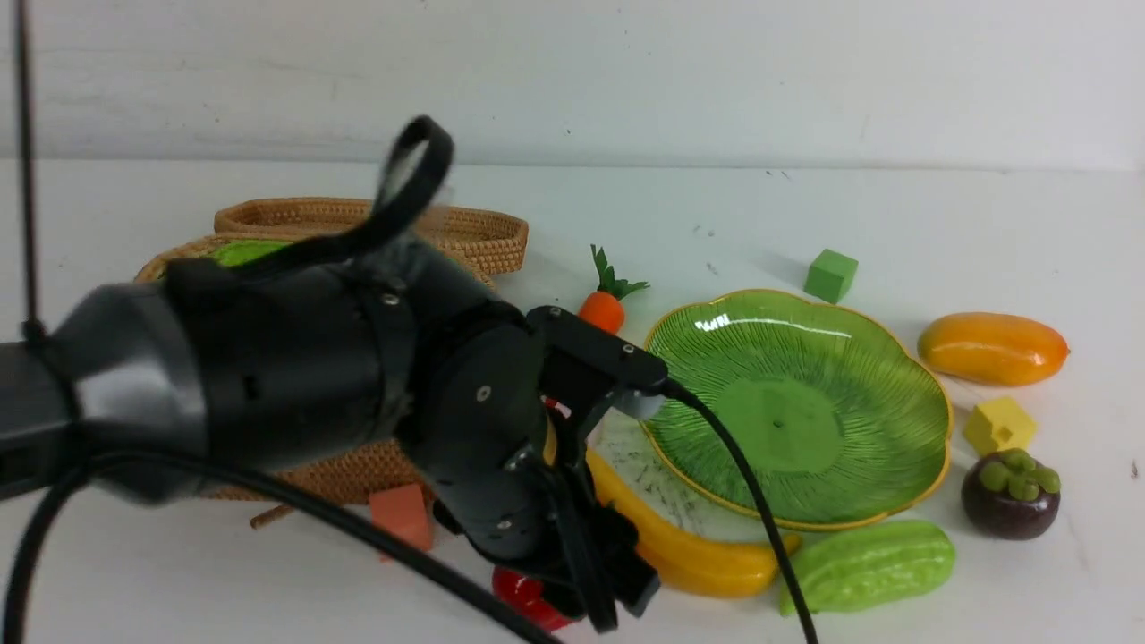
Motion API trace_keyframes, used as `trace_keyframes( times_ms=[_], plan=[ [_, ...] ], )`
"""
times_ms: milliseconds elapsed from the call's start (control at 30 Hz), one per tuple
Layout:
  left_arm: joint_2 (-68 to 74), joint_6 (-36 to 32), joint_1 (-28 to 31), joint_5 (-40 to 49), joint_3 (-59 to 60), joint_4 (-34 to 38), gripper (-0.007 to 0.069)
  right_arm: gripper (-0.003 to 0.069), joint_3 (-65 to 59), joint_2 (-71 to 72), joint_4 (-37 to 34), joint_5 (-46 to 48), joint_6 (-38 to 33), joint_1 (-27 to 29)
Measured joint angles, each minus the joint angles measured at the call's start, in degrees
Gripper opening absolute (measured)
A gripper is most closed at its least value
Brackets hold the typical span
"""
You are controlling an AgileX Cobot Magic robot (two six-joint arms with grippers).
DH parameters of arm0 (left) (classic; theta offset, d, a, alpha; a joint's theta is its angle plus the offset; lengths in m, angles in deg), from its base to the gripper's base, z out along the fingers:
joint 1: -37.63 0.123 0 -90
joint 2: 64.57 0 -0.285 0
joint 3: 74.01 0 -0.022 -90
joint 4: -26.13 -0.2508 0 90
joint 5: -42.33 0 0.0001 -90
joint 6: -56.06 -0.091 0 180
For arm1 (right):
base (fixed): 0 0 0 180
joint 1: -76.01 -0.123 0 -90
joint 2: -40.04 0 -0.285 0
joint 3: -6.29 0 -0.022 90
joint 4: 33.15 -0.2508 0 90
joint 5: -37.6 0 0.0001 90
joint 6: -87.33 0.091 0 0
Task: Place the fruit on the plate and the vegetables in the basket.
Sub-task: Grab a mountain bell pepper with your left arm and put it into the left basket
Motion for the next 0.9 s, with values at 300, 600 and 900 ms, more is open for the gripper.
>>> trace_keyframes(
  times_ms=[300, 600, 900],
  plan=[
    [4.6, 0.2, 0.4, -4.0, 0.0, -3.7, 0.0668, 0.0236, 0.0, 0.0, -0.1, 0.0, 0.0, 0.0],
    [8.6, 0.2, 2.8, -6.7, 0.1, -4.5, 0.0663, 0.0236, 0.0, 0.0, -0.4, 0.0, 0.0, 0.0],
    [10.3, 0.2, 2.8, -9.3, 0.1, -6.0, 0.0640, 0.0235, 0.0, 0.0, -0.7, 0.0, 0.1, 0.0]
  ],
)
